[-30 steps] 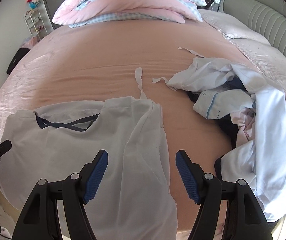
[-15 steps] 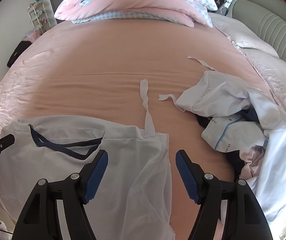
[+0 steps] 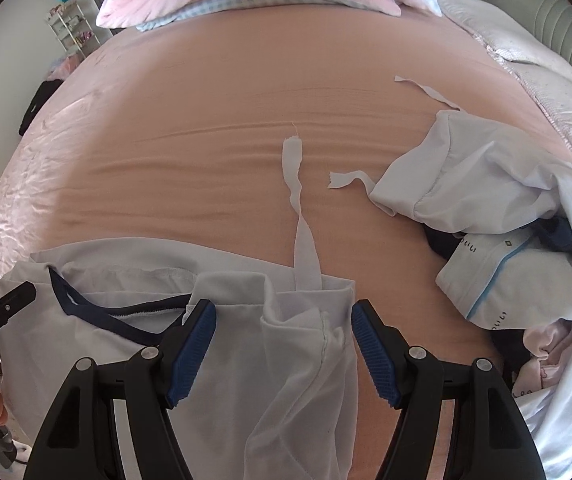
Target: Fold clothes
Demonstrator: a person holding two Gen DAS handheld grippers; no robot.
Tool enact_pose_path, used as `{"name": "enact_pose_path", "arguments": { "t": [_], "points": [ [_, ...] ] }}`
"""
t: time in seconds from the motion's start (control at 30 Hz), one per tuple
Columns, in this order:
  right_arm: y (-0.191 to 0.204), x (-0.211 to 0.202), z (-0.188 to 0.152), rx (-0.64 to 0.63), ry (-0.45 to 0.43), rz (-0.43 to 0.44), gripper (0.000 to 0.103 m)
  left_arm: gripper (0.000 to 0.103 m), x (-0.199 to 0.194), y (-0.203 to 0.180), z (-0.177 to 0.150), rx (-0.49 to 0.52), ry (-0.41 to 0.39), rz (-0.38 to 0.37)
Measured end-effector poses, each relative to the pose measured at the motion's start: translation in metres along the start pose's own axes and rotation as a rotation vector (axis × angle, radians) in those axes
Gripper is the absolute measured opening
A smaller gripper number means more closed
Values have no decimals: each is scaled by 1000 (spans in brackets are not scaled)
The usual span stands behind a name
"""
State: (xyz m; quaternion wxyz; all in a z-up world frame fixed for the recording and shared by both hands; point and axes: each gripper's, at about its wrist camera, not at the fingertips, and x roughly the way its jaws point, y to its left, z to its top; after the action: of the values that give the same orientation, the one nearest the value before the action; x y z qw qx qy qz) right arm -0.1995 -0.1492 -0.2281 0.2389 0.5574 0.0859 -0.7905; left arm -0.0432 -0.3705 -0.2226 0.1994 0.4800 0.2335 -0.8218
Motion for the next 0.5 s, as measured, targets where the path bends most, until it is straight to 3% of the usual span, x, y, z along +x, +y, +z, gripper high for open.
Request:
{"name": "enact_pose_path", "arguments": {
  "t": [0.13, 0.27, 0.4, 0.47, 0.5],
  "points": [
    [0, 4, -1, -5, 3, 15, 70, 60, 4, -4, -2, 38, -8, 23],
    [8, 8, -2, -59, 0, -11, 70, 58, 8, -7, -3, 58, -16, 93],
    [17, 9, -4, -116, -4, -39, 69, 50, 9, -14, -6, 89, -34, 114],
    [22, 9, -6, -145, -9, -58, 61, 45, 10, -19, -5, 112, -37, 134],
    [24, 9, -7, -159, -9, -64, 50, 41, 10, -21, -7, 122, -40, 140]
  ]
}}
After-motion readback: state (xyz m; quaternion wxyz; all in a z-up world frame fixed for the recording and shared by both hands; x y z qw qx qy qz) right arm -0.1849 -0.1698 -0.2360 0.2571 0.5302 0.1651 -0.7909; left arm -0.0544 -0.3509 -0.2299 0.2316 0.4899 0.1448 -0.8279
